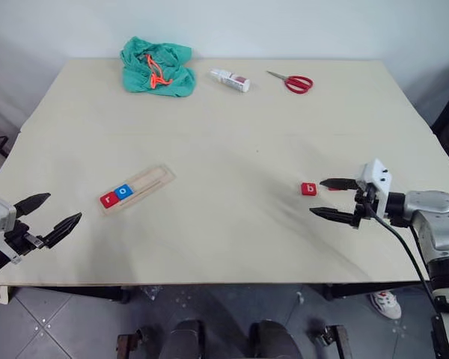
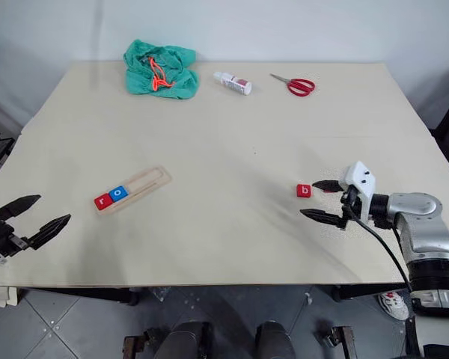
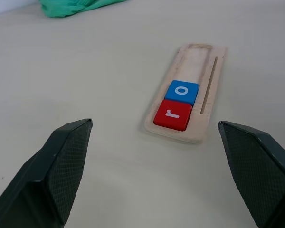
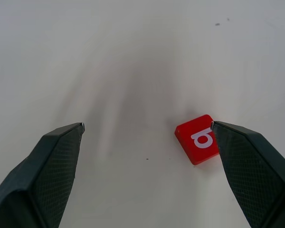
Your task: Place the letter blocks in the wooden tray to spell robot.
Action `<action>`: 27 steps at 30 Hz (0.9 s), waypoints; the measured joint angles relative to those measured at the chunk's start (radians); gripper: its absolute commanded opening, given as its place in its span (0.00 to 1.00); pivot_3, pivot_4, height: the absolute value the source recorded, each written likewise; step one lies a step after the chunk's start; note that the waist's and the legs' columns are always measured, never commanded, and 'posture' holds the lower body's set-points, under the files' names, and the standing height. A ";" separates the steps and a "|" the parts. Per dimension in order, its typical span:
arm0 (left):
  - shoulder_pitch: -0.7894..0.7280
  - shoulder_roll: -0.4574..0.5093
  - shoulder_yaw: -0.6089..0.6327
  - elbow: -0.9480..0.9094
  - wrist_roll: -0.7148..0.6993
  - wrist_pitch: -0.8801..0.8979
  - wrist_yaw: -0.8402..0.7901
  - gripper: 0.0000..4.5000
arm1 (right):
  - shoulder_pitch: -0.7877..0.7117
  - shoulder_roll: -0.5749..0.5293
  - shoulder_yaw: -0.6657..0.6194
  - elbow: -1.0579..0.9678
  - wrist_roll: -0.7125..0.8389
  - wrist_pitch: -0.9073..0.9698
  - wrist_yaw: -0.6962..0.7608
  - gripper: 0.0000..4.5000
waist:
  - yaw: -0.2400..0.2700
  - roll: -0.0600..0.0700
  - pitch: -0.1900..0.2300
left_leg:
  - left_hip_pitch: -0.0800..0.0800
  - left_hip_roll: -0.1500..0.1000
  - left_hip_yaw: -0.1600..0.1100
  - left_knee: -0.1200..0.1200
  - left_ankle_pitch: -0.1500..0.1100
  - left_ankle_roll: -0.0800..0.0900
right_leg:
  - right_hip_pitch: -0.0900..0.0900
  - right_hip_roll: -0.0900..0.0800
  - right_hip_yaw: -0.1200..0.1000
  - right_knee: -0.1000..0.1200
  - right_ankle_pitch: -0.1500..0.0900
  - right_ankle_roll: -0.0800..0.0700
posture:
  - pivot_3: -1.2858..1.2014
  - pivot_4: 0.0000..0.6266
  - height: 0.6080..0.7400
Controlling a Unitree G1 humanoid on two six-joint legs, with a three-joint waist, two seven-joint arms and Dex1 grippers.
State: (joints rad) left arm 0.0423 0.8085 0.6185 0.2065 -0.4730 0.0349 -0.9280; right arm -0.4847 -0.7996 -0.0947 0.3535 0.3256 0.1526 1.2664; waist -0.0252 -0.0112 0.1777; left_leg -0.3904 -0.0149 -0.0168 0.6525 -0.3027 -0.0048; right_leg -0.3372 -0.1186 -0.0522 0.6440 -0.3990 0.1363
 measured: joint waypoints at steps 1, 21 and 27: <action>0.000 0.002 0.000 0.000 0.000 -0.002 -0.006 1.00 | 0.002 -0.002 -0.002 -0.001 0.002 0.000 0.000 0.99 | 0.000 0.000 0.000 | 0.000 0.000 0.000 0.000 0.000 0.000 | 0.000 0.000 0.000 0.000 0.000 0.000 | 0.52 0.24 1.00; 0.328 -0.016 0.213 -0.222 -0.060 0.172 0.031 1.00 | -0.087 0.040 0.009 0.039 0.029 -0.047 0.043 0.99 | 0.000 0.001 0.001 | 0.000 0.002 0.000 0.000 0.000 0.000 | 0.001 0.000 0.001 -0.003 0.000 0.000 | 0.52 0.24 1.00; 0.308 -0.013 0.209 -0.226 -0.065 0.173 0.002 1.00 | -0.137 0.057 0.037 0.073 0.027 -0.047 0.092 0.99 | 0.013 0.002 0.001 | 0.001 0.000 0.000 0.001 -0.001 0.000 | 0.003 -0.007 -0.001 -0.007 0.000 -0.001 | 0.52 0.24 1.00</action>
State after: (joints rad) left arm 0.3503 0.7950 0.8275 -0.0200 -0.5379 0.2083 -0.9258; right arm -0.6215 -0.7425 -0.0572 0.4265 0.3526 0.1054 1.3589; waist -0.0120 -0.0095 0.1787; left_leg -0.3896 -0.0150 -0.0172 0.6532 -0.3035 -0.0045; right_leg -0.3344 -0.1261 -0.0527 0.6372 -0.3988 0.1355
